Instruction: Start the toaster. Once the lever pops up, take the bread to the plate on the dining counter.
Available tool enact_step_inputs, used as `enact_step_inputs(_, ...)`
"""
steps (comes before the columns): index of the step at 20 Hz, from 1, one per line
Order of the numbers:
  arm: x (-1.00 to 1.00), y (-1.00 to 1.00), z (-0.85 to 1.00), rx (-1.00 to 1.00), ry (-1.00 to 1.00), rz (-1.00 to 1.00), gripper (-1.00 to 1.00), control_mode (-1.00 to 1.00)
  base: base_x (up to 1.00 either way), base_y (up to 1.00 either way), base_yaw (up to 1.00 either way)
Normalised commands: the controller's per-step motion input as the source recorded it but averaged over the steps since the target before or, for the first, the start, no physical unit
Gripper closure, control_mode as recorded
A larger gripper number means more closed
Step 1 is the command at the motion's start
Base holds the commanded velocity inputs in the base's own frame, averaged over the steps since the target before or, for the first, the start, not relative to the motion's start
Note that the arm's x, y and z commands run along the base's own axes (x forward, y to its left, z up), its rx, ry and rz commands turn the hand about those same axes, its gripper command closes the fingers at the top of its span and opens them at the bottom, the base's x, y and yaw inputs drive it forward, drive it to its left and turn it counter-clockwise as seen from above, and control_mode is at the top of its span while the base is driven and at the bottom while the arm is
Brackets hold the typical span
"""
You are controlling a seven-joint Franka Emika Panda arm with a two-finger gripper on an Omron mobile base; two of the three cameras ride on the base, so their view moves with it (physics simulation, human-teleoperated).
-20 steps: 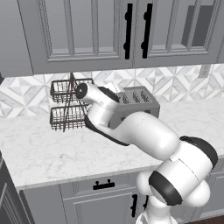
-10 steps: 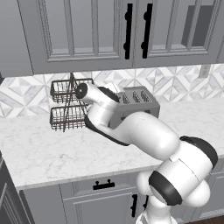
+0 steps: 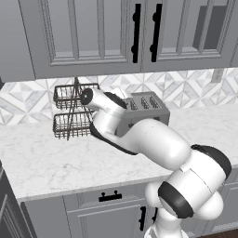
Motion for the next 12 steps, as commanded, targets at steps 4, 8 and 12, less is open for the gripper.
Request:
enact_step_inputs(4, 0.00, 0.00, 0.00, 0.00, 0.00, 0.00, -1.00, -1.00, 0.00, 0.00, 0.00)
enact_step_inputs(8, 0.00, 0.00, 0.00, 0.00, 0.00, 0.00, -1.00, -1.00, 0.00, 0.00, 0.00)
enact_step_inputs(12, 0.00, 0.00, 0.00, 0.00, 0.00, 0.00, -1.00, -1.00, 0.00, 0.00, 0.00)
